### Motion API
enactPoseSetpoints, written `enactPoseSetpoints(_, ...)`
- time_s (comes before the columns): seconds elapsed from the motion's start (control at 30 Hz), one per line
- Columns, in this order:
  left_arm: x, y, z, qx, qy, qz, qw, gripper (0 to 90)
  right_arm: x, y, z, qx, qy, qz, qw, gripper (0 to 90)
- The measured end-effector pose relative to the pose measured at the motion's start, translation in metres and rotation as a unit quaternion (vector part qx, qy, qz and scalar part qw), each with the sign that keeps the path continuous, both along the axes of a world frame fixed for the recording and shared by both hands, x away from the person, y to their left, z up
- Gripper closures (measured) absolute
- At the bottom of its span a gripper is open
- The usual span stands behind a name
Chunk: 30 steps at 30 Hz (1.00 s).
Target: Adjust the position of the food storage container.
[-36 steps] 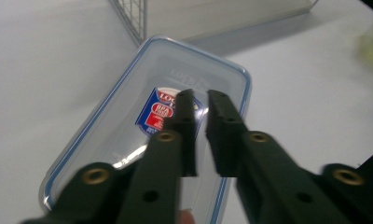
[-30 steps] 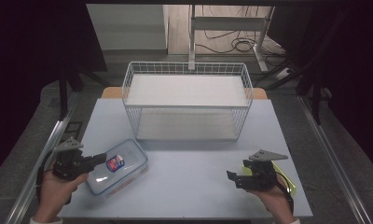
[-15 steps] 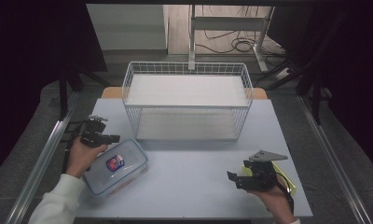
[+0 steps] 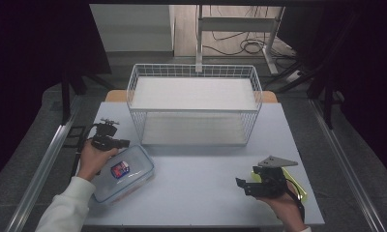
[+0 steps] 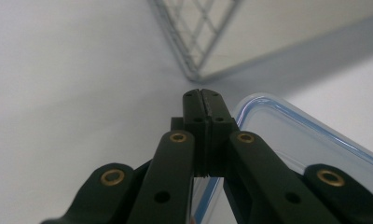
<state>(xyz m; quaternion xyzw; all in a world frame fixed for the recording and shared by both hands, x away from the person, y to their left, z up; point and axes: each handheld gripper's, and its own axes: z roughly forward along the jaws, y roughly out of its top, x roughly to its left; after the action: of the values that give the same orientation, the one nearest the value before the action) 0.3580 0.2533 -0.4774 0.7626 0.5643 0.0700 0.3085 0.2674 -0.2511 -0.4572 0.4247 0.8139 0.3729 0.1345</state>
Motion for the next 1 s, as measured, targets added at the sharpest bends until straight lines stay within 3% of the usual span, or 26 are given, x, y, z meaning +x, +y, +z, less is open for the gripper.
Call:
enactPoseSetpoints(0.13, -0.007, -0.014, -0.001, -0.012, 0.001, -0.029, 0.9995, 90.0, -0.001, 0.000, 0.000, 0.001, 0.001, -0.001, 1.0000, 20.7)
enactPoseSetpoints(0.23, -0.011, -0.021, -0.002, -0.035, 0.008, -0.041, 0.9985, 90.0, -0.001, 0.001, 0.000, 0.000, 0.001, 0.000, 1.0000, 20.7)
enactPoseSetpoints(0.43, -0.019, -0.037, 0.000, -0.029, 0.010, -0.080, 0.9963, 90.0, 0.000, 0.002, -0.002, -0.002, 0.003, 0.002, 1.0000, 20.8)
enactPoseSetpoints(0.57, -0.021, -0.036, 0.003, -0.025, 0.000, -0.078, 0.9966, 90.0, -0.001, 0.002, -0.002, -0.001, 0.003, 0.002, 1.0000, 20.8)
enactPoseSetpoints(0.67, -0.030, -0.020, 0.014, -0.032, -0.025, -0.061, 0.9973, 90.0, -0.001, 0.002, -0.001, -0.001, 0.003, 0.001, 1.0000, 20.9)
enactPoseSetpoints(0.7, -0.036, -0.008, 0.022, -0.040, -0.035, -0.050, 0.9973, 90.0, -0.002, 0.002, -0.001, 0.000, 0.003, -0.001, 1.0000, 20.9)
enactPoseSetpoints(0.77, -0.051, 0.014, 0.034, -0.037, -0.052, -0.033, 0.9974, 90.0, -0.002, 0.002, 0.000, 0.002, 0.001, -0.001, 1.0000, 20.9)
enactPoseSetpoints(0.83, -0.059, 0.022, 0.037, -0.033, -0.055, -0.023, 0.9977, 90.0, -0.002, 0.002, 0.000, 0.002, 0.002, -0.003, 1.0000, 20.9)
enactPoseSetpoints(0.9, -0.074, 0.039, 0.039, -0.017, -0.057, 0.003, 0.9982, 90.0, -0.002, 0.002, 0.001, 0.003, 0.001, -0.003, 1.0000, 20.9)
enactPoseSetpoints(1.0, -0.101, 0.070, 0.030, -0.007, -0.048, 0.036, 0.9982, 90.0, -0.003, 0.002, 0.002, 0.004, -0.002, -0.002, 1.0000, 20.9)
